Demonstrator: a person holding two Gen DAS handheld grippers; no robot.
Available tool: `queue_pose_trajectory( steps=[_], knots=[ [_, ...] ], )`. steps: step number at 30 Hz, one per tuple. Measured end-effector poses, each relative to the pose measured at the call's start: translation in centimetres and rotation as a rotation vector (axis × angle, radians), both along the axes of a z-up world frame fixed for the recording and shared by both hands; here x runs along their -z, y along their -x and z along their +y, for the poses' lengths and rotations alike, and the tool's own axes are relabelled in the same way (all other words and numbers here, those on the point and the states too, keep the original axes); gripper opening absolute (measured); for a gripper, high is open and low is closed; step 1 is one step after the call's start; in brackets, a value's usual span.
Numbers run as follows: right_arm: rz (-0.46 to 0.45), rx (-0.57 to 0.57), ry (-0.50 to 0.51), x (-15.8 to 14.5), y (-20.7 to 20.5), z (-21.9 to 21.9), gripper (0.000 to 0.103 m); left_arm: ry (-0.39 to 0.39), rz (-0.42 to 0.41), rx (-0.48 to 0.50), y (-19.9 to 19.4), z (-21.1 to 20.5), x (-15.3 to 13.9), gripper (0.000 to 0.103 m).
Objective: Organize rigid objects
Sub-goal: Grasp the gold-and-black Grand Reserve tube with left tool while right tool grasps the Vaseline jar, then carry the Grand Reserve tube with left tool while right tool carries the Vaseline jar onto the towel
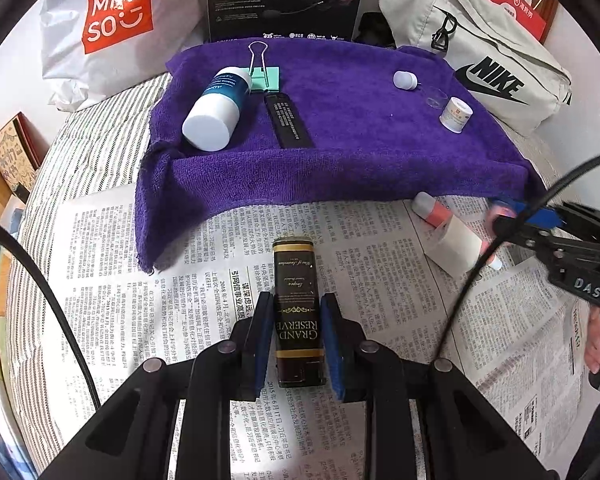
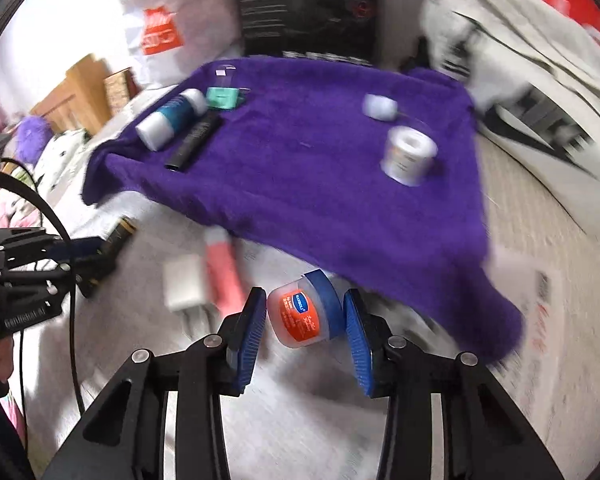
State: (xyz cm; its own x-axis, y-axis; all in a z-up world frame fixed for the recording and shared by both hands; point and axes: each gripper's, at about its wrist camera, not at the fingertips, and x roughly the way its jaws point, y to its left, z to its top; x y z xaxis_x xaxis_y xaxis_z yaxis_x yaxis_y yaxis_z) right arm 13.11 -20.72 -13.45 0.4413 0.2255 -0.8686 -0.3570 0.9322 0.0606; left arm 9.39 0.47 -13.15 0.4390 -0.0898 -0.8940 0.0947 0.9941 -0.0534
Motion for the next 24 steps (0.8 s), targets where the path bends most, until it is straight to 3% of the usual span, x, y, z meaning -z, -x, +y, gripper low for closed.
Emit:
queue_pose_trajectory(
  steps=[4, 14, 18, 24],
  knots=[
    [0.002, 0.079, 0.012, 0.1, 0.7, -2.6, 0.04, -0.02, -0.004, -0.002, 0.0, -0.3, 0.1, 0.024],
    [-0.012, 0.042, 0.053, 0.9, 1.7, -2.8, 0.04, -0.035, -0.004, -0.002, 0.0, -0.6, 0.2, 0.024],
    [-0.026, 0.049, 0.05, 0.9, 1.6, -2.8, 0.037, -0.02, -0.005, 0.009, 0.1, -0.9, 0.2, 0.032],
    [-0.038, 0.063, 0.049, 1.0, 1.5, -2.6, 0.037, -0.037, -0.011, 0.01, 0.1, -1.4, 0.2, 0.031]
  ],
)
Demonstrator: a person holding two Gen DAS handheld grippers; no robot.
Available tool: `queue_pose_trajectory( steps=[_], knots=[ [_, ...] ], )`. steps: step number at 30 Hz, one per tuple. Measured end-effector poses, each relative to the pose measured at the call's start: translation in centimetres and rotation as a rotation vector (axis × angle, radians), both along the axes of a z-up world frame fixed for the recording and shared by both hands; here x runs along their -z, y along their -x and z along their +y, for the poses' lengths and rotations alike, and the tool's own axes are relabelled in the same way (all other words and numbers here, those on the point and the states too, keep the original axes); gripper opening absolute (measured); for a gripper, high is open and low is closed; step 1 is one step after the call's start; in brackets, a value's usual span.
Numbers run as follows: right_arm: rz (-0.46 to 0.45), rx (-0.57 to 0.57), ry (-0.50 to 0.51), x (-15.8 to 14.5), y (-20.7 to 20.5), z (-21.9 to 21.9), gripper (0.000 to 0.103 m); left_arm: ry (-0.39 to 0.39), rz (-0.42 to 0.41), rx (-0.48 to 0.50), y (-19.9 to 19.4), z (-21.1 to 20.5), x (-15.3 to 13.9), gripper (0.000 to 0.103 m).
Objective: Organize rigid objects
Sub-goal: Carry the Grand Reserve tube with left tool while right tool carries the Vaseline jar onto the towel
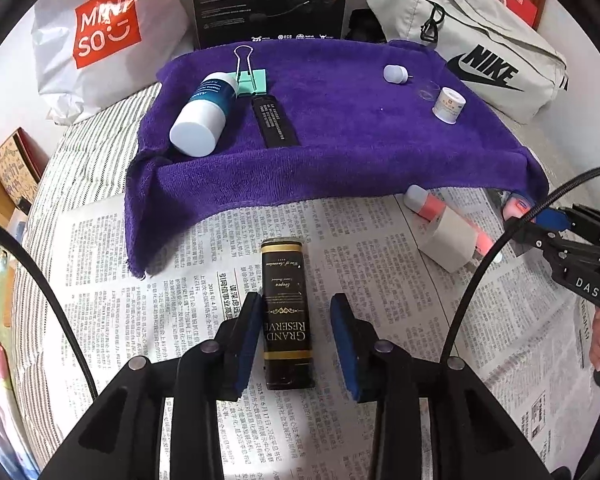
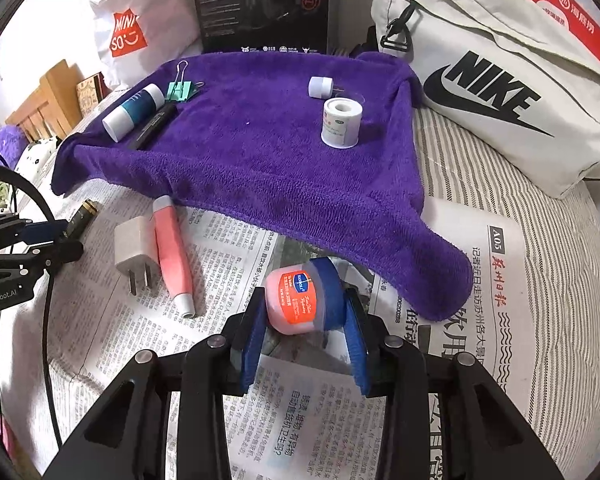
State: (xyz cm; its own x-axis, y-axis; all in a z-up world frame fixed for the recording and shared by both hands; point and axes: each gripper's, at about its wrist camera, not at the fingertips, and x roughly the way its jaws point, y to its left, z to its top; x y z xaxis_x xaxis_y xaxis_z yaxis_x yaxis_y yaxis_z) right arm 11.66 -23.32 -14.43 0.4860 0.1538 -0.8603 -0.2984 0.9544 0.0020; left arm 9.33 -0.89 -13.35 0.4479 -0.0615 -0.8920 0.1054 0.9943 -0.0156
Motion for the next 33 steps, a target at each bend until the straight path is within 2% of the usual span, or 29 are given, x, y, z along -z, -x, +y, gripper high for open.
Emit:
queue_pose_trajectory(
  steps=[2, 5, 11, 17, 23, 33],
  knots=[
    [0.0, 0.007, -0.011, 0.0, 0.0, -0.1, 0.037, -0.005, 0.001, -0.015, 0.0, 0.5, -0.1, 0.023],
    [0.006, 0.01, -0.019, -0.1, -0.1, -0.3, 0.037, 0.026, 0.014, -0.031, 0.0, 1.2, -0.2, 0.023],
    [-0.002, 0.014, -0.024, 0.0, 0.1, -0.3, 0.037, -0.021, 0.015, -0.024, -0.2, 0.5, -0.1, 0.023],
    [0.015, 0.031, -0.063, -0.2, -0.1, -0.9, 0.037, 0.007, 0.013, -0.034, -0.4, 1.1, -0.1, 0.022],
    [-0.005, 0.038, -0.078, -2.2, 0.4, -1.5, 0.037, 0.049, 0.001, -0.036, 0.4, 1.6, -1.1, 0.022],
    [-0.029, 0.006, -0.086, -4.9, 0.4, -0.7, 0.037, 0.076, -0.035, -0.026, 0.2, 1.7, -3.8, 0.022]
  ],
)
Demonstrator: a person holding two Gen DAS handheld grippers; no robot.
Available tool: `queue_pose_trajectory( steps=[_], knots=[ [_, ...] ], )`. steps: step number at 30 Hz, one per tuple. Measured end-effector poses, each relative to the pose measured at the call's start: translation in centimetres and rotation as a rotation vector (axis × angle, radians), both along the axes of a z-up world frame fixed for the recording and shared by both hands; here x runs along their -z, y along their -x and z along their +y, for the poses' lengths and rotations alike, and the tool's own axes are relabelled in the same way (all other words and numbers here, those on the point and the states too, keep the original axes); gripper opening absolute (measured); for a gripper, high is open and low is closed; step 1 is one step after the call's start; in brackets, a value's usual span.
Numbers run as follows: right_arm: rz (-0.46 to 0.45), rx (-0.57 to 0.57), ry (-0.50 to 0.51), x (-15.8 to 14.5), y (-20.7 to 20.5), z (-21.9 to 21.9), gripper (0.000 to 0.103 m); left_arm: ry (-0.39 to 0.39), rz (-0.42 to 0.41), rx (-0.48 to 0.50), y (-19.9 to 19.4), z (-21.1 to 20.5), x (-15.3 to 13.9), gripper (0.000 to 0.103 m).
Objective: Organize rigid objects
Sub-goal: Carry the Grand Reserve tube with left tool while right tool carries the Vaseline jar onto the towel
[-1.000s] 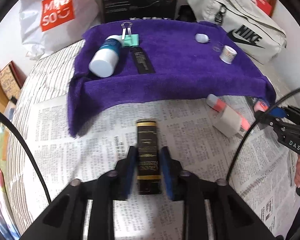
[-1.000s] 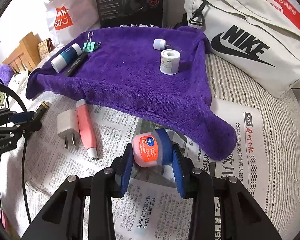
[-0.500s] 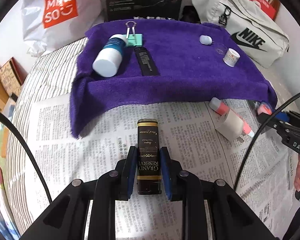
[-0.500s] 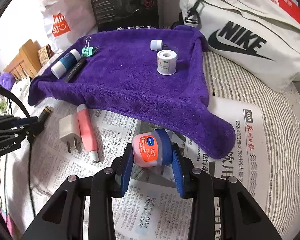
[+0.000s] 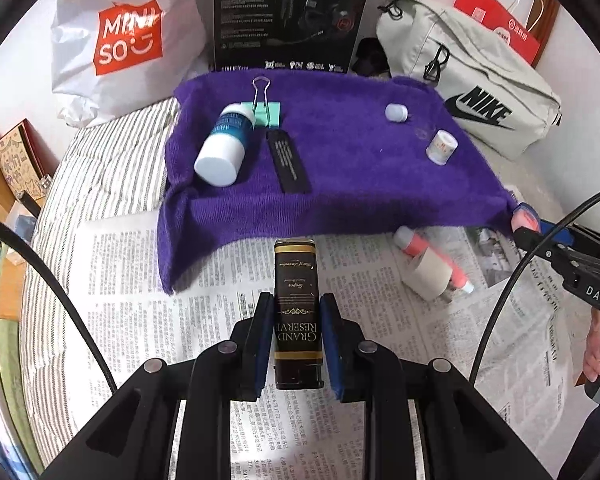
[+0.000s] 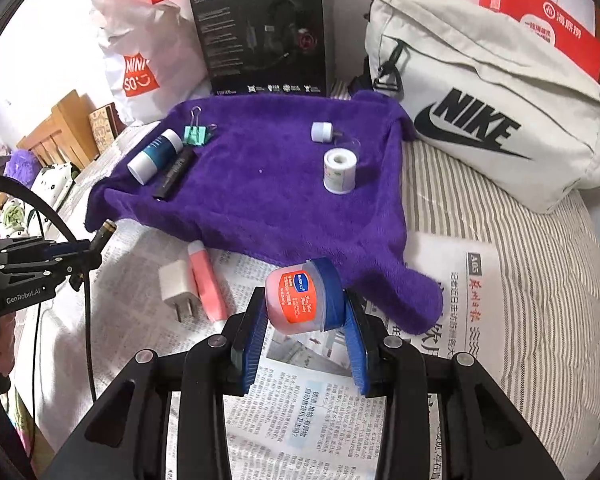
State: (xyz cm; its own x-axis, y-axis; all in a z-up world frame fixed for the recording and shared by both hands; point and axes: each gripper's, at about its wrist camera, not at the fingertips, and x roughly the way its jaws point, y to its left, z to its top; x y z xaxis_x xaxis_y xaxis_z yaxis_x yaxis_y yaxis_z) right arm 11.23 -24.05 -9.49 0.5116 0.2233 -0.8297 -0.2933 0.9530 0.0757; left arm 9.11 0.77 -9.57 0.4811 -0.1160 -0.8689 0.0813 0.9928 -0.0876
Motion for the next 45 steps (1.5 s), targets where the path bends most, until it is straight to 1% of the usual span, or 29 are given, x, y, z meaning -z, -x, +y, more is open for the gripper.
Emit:
queue_pose_trajectory(
  steps=[8, 15, 23, 27, 33, 37, 38, 45],
  knots=[
    [-0.02, -0.002, -0.006, -1.7, -1.1, 0.1, 0.037, 0.007, -0.026, 0.002, -1.4, 0.4, -1.8, 0.022],
    [-0.014, 0.001, -0.001, -1.8, -3.7, 0.3, 0.037, 0.01, -0.034, 0.006, -3.4, 0.7, -2.5, 0.022],
    [0.036, 0.016, 0.025, -0.1, -7.3, 0.5, 0.037, 0.015, -0.035, 0.002, -5.2, 1.3, -2.4, 0.022],
    [0.059, 0.018, 0.032, 1.0, -8.4, 0.6, 0.037, 0.016, -0.03, 0.001, -5.8, 1.6, -2.1, 0.022],
    [0.095, 0.022, 0.075, 2.9, -10.0, 1.2, 0.037, 0.019, -0.019, 0.004, -6.4, 1.7, -1.7, 0.022],
    [0.103, 0.021, 0.094, 3.9, -10.7, 1.7, 0.037, 0.022, -0.012, 0.002, -6.7, 1.9, -1.3, 0.022],
    [0.093, 0.021, 0.11, 4.0, -10.8, 1.9, 0.037, 0.022, -0.01, 0.002, -6.8, 1.9, -1.3, 0.022],
    [0.09, 0.003, 0.134, 4.5, -11.4, 2.9, 0.037, 0.024, -0.003, 0.009, -7.3, 1.9, -0.9, 0.022]
  ],
)
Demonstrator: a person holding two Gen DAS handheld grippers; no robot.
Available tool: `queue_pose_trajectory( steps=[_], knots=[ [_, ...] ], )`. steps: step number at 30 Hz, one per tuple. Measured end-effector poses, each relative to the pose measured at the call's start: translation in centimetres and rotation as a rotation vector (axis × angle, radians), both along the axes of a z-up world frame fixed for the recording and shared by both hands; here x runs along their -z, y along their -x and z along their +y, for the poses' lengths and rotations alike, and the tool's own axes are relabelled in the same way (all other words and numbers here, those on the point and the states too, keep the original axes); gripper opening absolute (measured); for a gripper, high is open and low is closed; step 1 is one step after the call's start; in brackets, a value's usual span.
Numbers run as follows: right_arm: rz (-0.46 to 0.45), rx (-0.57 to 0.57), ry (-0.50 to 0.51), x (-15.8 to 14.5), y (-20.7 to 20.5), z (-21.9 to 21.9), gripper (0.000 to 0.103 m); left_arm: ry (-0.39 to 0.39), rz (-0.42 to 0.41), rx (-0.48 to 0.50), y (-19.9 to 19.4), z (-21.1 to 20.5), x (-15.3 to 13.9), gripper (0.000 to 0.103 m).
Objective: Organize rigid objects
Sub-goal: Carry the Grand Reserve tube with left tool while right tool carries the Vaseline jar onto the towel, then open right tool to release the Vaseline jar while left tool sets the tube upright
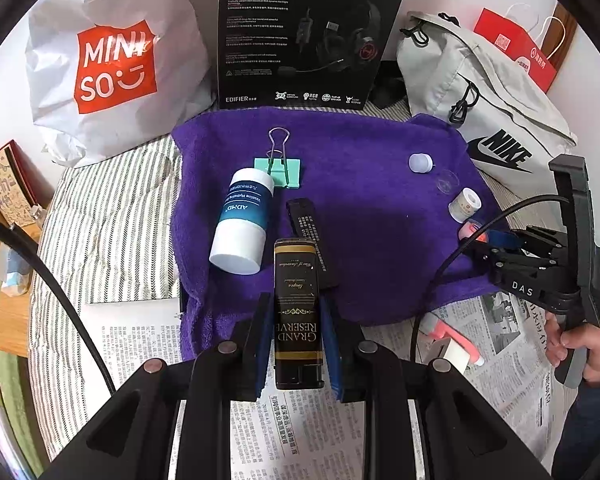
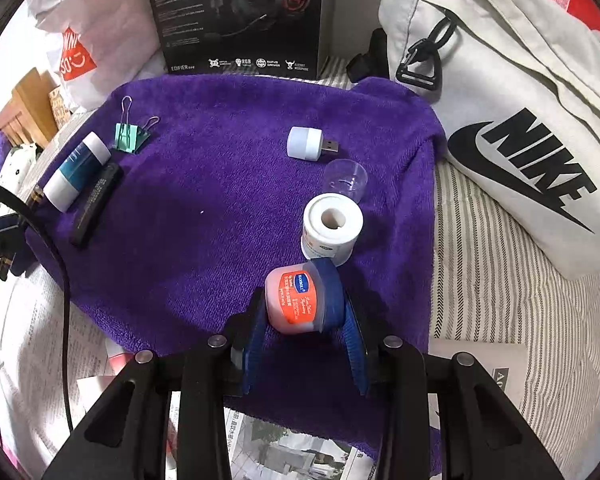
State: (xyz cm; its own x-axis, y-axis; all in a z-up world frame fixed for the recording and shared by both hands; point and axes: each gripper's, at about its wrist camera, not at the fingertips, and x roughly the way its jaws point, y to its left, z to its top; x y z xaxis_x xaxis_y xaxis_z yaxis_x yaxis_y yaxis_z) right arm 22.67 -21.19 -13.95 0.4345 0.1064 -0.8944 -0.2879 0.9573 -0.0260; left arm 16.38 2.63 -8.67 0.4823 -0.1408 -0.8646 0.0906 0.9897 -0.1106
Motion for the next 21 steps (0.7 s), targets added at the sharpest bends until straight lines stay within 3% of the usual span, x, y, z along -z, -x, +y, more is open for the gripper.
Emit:
queue_pose_trajectory(
  steps=[7, 15, 21],
  knots=[
    [0.028, -0.023, -0.015, -0.2, -0.1, -0.2, 0.041, 0.009, 0.009, 0.007, -0.7, -0.2, 0.3, 0.022],
    [0.007, -0.005, -0.046, -2.2, 1.8, -1.4, 0.053, 0.014, 0.019, 0.031, -2.1, -1.2, 0.5, 0.022],
    [-0.011, 0.003, -0.065, -3.4, 3.1, -2.2, 0.054, 0.019, 0.024, 0.05, -3.6, -2.1, 0.6, 0.023]
  ],
)
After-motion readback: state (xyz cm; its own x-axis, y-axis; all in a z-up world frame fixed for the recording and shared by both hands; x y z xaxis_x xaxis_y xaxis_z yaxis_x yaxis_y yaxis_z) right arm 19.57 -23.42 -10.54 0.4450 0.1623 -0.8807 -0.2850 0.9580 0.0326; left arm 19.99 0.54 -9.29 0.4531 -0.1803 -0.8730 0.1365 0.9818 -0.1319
